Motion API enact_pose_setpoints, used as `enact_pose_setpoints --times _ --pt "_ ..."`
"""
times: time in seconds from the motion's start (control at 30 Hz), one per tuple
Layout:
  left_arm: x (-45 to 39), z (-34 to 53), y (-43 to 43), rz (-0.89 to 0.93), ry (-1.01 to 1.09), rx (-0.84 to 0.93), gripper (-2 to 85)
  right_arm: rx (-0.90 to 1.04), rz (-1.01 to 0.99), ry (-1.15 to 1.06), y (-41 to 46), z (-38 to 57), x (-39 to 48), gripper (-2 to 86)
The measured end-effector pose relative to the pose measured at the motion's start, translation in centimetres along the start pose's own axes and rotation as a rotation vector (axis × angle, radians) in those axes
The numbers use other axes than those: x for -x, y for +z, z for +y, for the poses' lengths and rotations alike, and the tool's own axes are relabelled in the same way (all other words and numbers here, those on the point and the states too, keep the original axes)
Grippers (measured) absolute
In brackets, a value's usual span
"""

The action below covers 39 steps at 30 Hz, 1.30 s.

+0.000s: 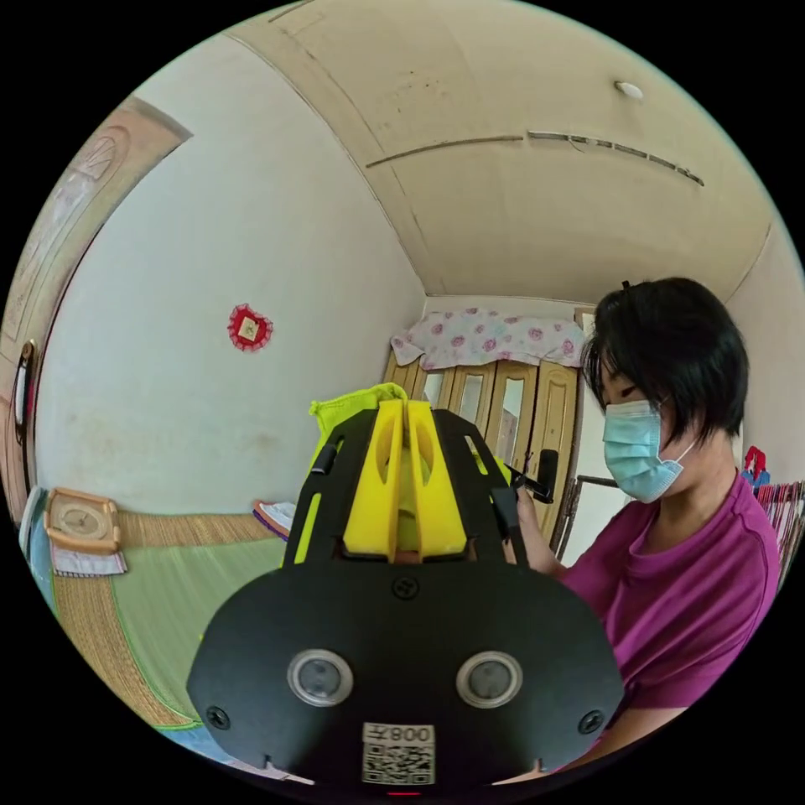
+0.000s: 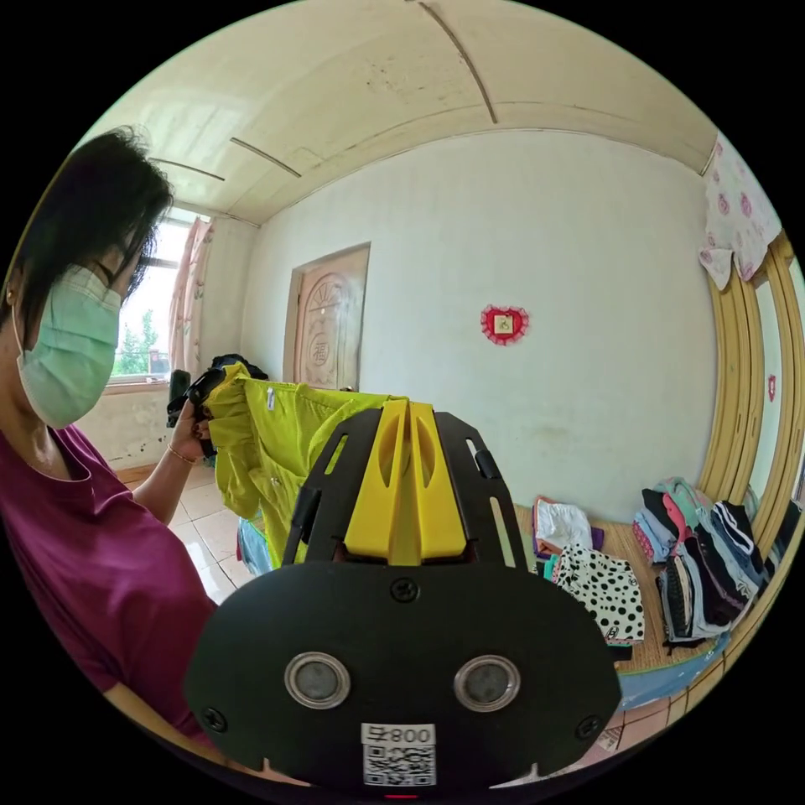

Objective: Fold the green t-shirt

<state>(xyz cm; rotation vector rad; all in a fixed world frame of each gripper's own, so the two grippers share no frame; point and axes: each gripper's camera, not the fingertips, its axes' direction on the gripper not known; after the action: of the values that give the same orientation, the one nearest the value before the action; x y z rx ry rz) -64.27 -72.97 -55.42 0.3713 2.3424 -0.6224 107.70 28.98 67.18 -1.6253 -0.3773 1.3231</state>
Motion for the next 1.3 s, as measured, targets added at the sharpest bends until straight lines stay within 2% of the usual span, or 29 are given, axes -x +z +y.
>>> enact_pose_setpoints --times 0.2,0.37,0.67,0.87,1.03,1.23,1.3 --pt "-2.5 -2.8 -2.3 -0.023 0.088 -0.031 0.6 -0.069 -0.004 -0.058 -1.9 0.2 0.2 0.0" --pt "-1.7 -3.7 -2.5 -0.053 0.119 -0.031 0.6 -0.081 0.011 -0.079 0.2 1.0 -0.7 0.0" --pt "7.8 -3.2 1.4 -0.116 0.084 0.029 0.6 0.01 -0.006 -0.035 12.7 3.1 -6.4 0.0" --pt "20.4 -1.1 6.7 -0.216 0.0 0.119 0.6 0.136 -0.022 0.025 27.7 5.3 -12.0 0.0" --pt "33.9 2.8 12.2 -0.37 -0.078 0.233 0.7 0.333 -0.03 0.078 46.5 9.6 -17.6 0.1" --pt "54.2 13.0 20.0 -0.543 -0.265 0.449 0.9 0.61 -0.069 0.207 70.8 20.1 -24.4 0.5" --pt "63.0 18.8 22.4 -0.574 -0.402 0.527 1.2 0.697 -0.081 0.251 77.7 24.2 -26.1 0.6"
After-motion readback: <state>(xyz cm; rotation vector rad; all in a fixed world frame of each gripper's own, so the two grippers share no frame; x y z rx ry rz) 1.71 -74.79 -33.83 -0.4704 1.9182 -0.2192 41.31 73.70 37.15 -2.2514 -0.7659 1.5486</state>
